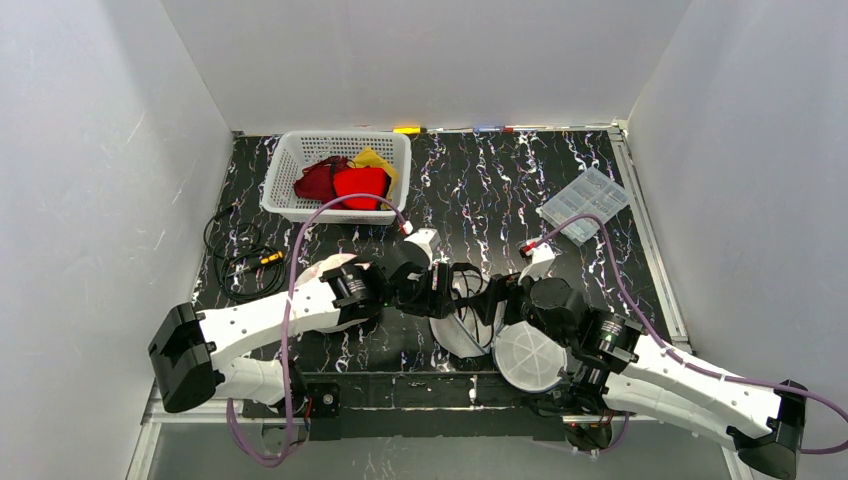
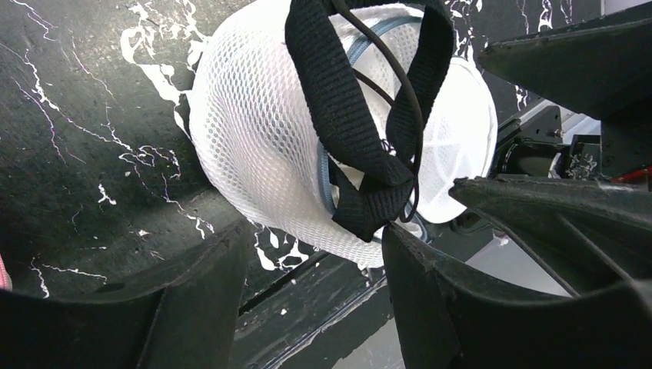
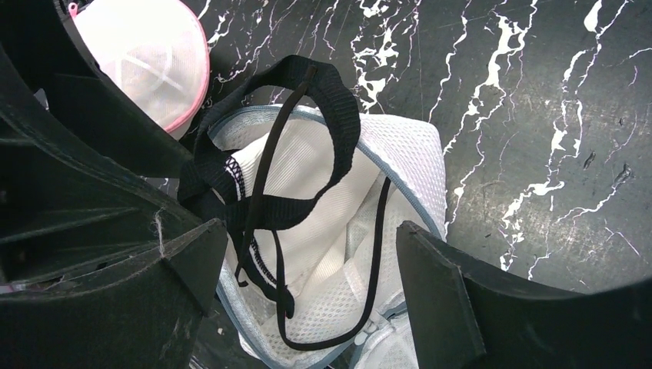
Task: Unzip the laundry bag and remove the bra
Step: Pick up the bra from the laundry bag.
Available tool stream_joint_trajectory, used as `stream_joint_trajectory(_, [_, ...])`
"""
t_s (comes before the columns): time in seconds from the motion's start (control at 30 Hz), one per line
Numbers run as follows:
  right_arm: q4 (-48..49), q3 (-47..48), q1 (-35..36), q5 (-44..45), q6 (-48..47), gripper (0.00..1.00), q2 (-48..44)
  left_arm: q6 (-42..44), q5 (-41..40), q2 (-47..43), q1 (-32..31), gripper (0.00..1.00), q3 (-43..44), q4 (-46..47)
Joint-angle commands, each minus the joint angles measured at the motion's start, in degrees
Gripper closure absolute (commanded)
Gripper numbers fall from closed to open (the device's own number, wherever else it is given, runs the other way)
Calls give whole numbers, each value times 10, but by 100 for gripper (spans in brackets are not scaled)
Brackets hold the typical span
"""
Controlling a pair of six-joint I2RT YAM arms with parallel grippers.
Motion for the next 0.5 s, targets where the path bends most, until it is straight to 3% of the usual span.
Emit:
stream_joint_trajectory(0.0, [12,0,1,-2,5,12,0,-2,-31,8,-6,40,9,2])
stream_joint_trajectory(0.13, [21,-3,0,-11,7,13,6,-2,-51,20,-6,47,3,1])
stream_joint_trajectory(0.47, [46,4,0,-79,-18,12,51,-4,-64,11,-6,90,-27,-9])
